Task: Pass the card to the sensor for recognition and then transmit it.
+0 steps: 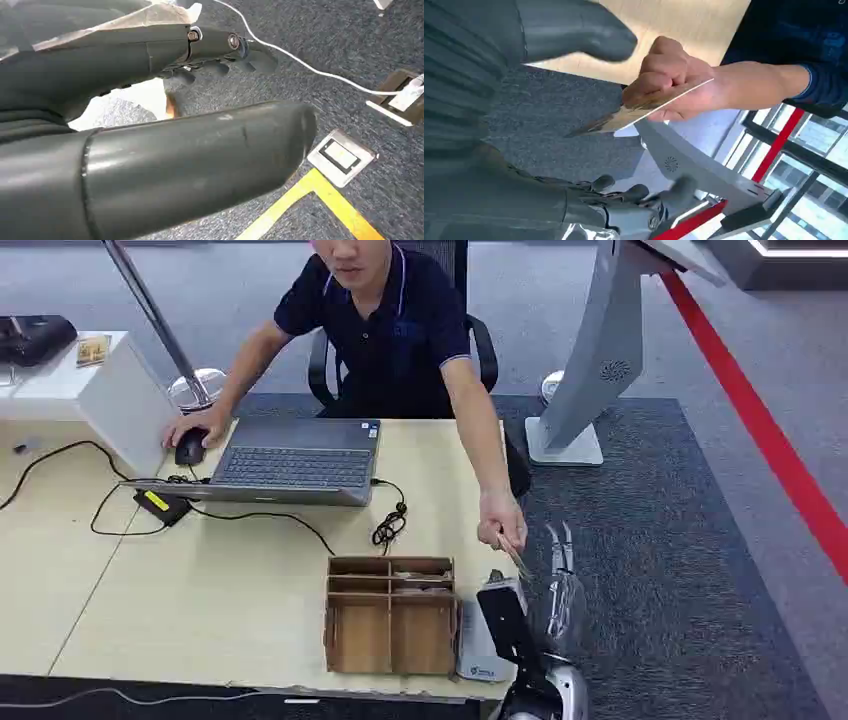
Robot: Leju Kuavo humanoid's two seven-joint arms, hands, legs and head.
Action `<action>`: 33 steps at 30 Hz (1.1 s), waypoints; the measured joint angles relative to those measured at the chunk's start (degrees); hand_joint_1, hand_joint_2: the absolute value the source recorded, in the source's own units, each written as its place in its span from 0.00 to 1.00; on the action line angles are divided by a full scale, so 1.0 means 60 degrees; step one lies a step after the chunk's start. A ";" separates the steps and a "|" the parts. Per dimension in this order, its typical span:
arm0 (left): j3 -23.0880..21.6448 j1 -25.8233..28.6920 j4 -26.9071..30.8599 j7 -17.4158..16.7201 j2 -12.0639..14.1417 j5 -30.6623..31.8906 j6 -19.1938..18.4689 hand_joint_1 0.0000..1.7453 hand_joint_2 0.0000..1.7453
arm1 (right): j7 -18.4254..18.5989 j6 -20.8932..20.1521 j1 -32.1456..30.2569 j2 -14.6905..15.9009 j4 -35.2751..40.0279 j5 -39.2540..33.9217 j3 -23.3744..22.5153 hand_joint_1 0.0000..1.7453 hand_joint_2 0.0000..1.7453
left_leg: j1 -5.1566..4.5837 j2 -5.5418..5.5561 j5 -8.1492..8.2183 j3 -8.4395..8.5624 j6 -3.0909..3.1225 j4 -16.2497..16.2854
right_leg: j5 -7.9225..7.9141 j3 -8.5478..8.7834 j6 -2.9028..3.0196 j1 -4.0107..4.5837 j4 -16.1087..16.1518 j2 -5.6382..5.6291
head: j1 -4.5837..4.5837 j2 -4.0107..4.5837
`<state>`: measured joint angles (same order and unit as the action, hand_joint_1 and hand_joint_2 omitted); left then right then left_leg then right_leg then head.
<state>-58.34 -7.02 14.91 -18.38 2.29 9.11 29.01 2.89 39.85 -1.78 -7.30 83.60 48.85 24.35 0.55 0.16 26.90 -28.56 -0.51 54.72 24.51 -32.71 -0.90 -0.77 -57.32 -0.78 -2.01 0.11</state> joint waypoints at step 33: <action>0.0000 0.0001 0.0000 0.0011 0.0000 -0.0004 -0.0008 0.00 0.00 | -0.0139 0.0000 -0.0255 0.0004 -0.0007 -0.0102 -0.0015 1.00 1.00 | 0.0000 0.0000 0.0000 -0.0001 0.0000 0.0000 | 0.0000 0.0000 0.0000 0.0000 0.0000 0.0000 | 0.0000 -0.0003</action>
<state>-58.34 -7.01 14.91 -18.32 2.30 9.09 28.96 2.05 39.84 -3.31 -7.28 83.56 48.24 24.26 0.55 0.16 26.90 -28.57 -0.51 54.72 24.51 -32.71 -0.90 -0.77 -57.32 -0.78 -2.01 0.09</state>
